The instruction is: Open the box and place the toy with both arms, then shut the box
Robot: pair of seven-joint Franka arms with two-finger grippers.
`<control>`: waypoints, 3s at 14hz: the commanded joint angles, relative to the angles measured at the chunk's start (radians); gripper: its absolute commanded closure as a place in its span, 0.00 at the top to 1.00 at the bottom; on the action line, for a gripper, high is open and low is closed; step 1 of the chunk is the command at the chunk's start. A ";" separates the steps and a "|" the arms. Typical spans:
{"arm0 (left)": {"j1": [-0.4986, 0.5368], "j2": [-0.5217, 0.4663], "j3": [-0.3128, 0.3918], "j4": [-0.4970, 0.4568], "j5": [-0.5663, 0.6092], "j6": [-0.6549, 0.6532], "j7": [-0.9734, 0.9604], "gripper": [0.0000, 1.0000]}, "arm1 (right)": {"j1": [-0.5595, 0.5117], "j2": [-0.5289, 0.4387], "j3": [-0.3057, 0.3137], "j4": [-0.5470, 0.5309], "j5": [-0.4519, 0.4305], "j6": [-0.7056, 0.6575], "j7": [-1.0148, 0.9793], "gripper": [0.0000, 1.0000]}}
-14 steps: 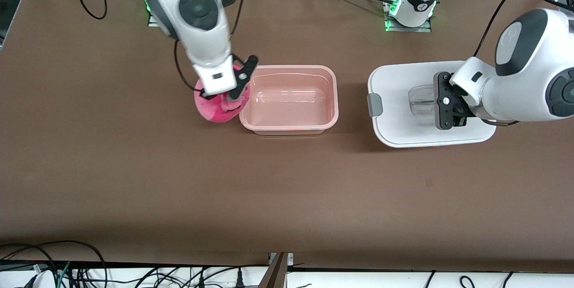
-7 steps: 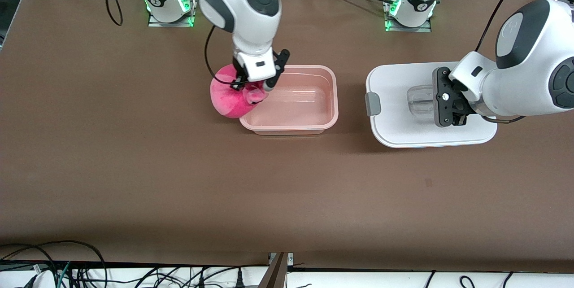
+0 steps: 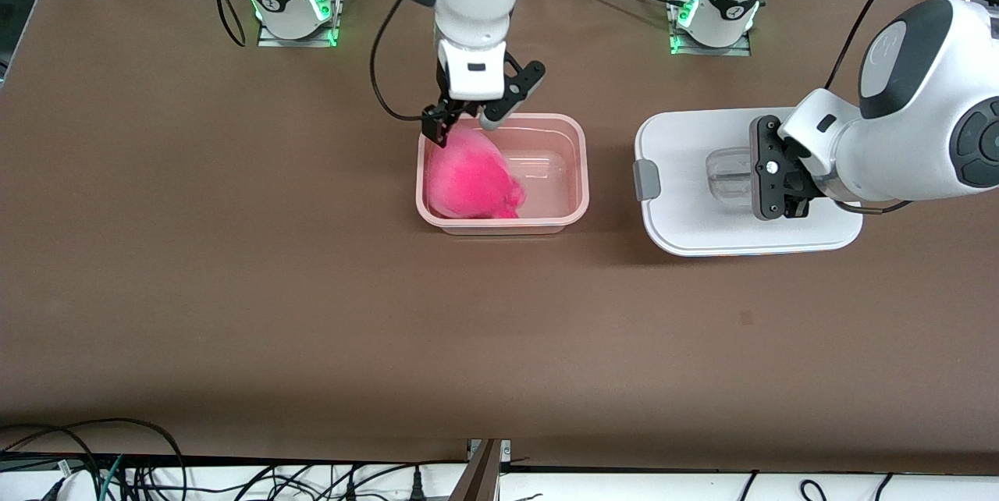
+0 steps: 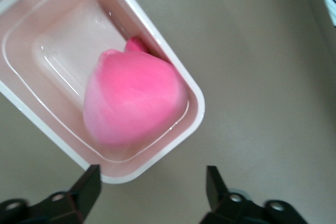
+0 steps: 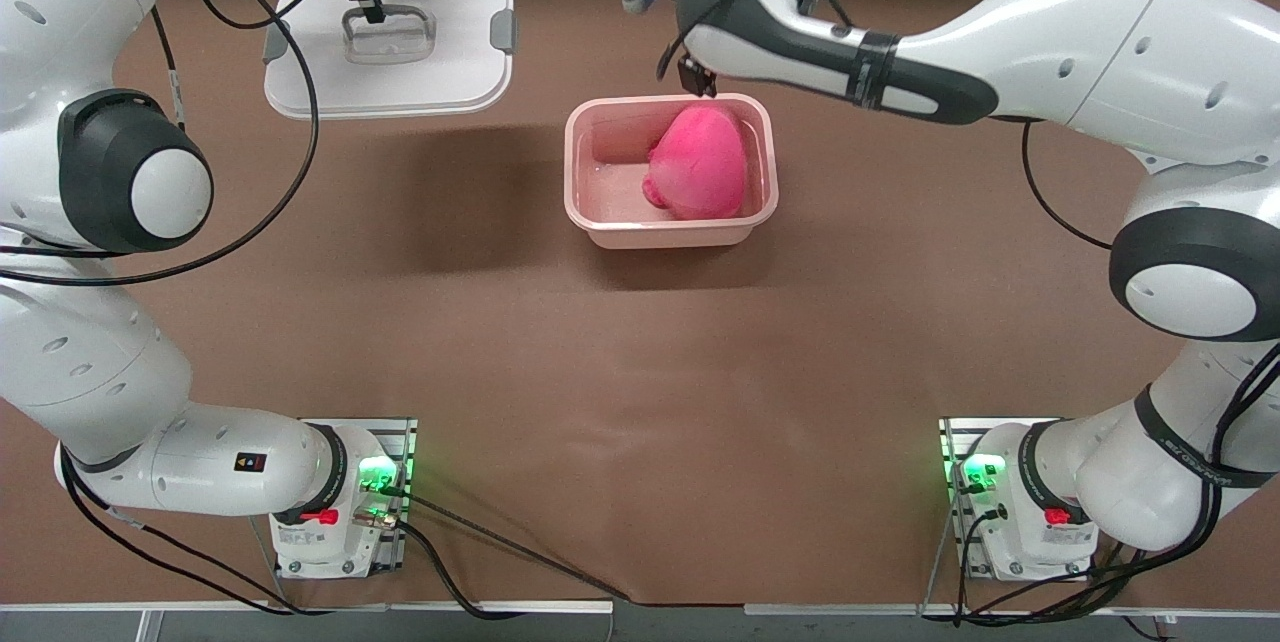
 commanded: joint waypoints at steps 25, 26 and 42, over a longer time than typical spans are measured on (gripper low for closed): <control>-0.527 0.256 -0.038 0.011 -0.102 0.402 -0.484 0.00 | -0.542 -0.226 -0.453 -0.204 0.396 -0.077 -0.001 1.00; -0.527 0.261 -0.038 0.011 -0.101 0.404 -0.485 0.00 | -0.542 -0.238 -0.453 -0.221 0.394 -0.057 -0.007 1.00; -0.547 0.289 -0.036 -0.011 -0.041 0.465 -0.488 0.00 | -0.545 -0.367 -0.456 -0.280 0.382 -0.147 -0.062 1.00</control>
